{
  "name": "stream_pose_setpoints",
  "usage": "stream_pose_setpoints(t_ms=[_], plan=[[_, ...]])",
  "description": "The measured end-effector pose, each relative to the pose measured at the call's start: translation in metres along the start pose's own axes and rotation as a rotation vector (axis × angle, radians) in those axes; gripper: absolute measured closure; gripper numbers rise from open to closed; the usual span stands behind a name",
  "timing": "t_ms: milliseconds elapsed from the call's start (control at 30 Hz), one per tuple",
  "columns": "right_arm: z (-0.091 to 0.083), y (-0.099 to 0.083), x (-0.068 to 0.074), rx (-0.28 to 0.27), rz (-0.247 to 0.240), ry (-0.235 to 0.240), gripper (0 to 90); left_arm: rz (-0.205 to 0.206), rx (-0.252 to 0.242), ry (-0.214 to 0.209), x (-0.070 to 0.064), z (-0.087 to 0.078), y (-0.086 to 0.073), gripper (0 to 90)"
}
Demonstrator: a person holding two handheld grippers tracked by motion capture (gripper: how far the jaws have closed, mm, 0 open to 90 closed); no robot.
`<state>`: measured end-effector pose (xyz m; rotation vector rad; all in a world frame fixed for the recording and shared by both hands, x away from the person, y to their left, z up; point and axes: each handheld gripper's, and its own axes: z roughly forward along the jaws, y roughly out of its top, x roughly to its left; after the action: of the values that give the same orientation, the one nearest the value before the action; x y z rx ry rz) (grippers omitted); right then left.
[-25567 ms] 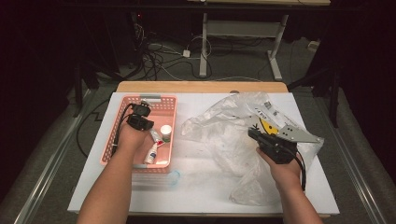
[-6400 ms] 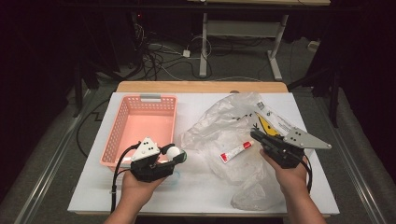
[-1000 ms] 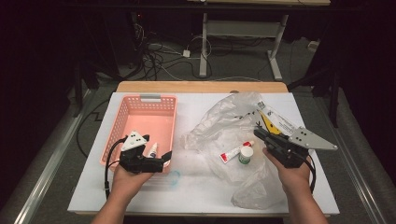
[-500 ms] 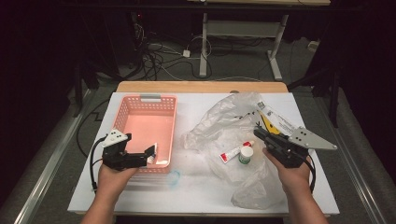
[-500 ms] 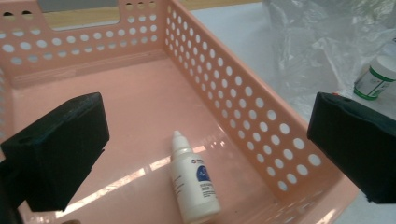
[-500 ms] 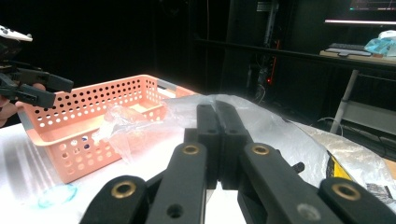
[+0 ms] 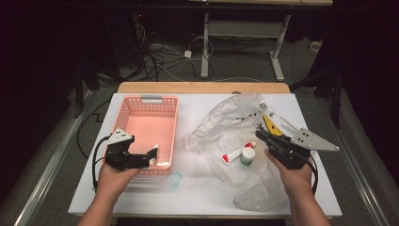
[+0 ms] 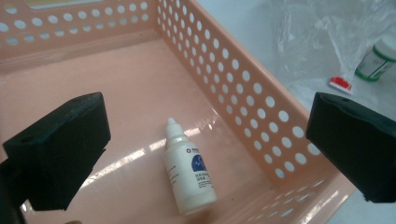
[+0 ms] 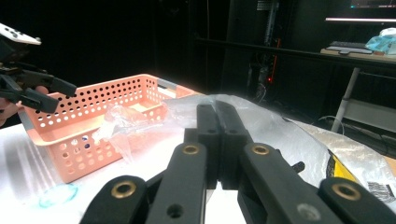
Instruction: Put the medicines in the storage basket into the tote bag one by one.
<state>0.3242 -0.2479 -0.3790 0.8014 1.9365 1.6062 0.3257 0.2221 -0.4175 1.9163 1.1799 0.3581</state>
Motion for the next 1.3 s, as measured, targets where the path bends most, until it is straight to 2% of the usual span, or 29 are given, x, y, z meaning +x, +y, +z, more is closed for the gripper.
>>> stream_pose_setpoints(t_ms=[167, 367, 433, 533, 633, 700, 733, 933, 1000, 1067, 1133, 1233, 1300], plan=[[-0.001, 0.002, 0.002, -0.007, -0.016, 0.003, 90.0, 0.005, 0.090, -0.013, 0.001, 0.012, 0.012, 1.5], [-0.002, 0.001, 0.000, -0.006, -0.003, -0.001, 90.0, 0.009, 0.216, -0.011, 0.002, 0.027, 0.020, 5.7], [-0.001, 0.001, 0.000, -0.005, -0.007, -0.001, 90.0, 0.034, 0.270, 0.026, 0.001, 0.032, 0.024, 8.4], [0.000, 0.001, 0.001, -0.002, -0.009, 0.002, 90.0, 0.061, 0.345, 0.028, -0.001, 0.039, 0.028, 11.0], [0.000, 0.001, 0.002, -0.001, -0.006, 0.003, 90.0, 0.039, 0.403, 0.023, 0.002, 0.047, 0.032, 14.7], [0.000, 0.001, 0.002, -0.002, -0.010, 0.004, 90.0, -0.011, 0.457, -0.005, 0.009, 0.051, 0.036, 16.2], [0.000, 0.001, 0.002, -0.003, -0.011, 0.004, 90.0, -0.023, 0.473, 0.003, 0.012, 0.053, 0.037, 17.0], [-0.001, 0.001, 0.001, -0.005, -0.008, 0.003, 90.0, -0.069, 0.596, -0.011, 0.024, 0.064, 0.043, 25.9], [-0.001, 0.001, 0.001, -0.006, -0.009, 0.001, 90.0, -0.082, 0.638, -0.023, 0.027, 0.069, 0.044, 32.6], [-0.001, 0.001, 0.001, -0.006, -0.007, 0.002, 90.0, -0.089, 0.681, -0.015, 0.028, 0.074, 0.045, 34.9], [-0.001, 0.001, 0.001, -0.005, -0.007, 0.004, 90.0, -0.077, 0.714, -0.002, 0.028, 0.078, 0.046, 37.4], [-0.001, 0.001, 0.001, -0.005, -0.007, 0.004, 90.0, -0.077, 0.769, -0.022, 0.028, 0.086, 0.047, 38.9], [-0.001, 0.001, 0.001, -0.003, -0.006, 0.003, 90.0, -0.071, 0.782, -0.010, 0.028, 0.089, 0.047, 42.1]])
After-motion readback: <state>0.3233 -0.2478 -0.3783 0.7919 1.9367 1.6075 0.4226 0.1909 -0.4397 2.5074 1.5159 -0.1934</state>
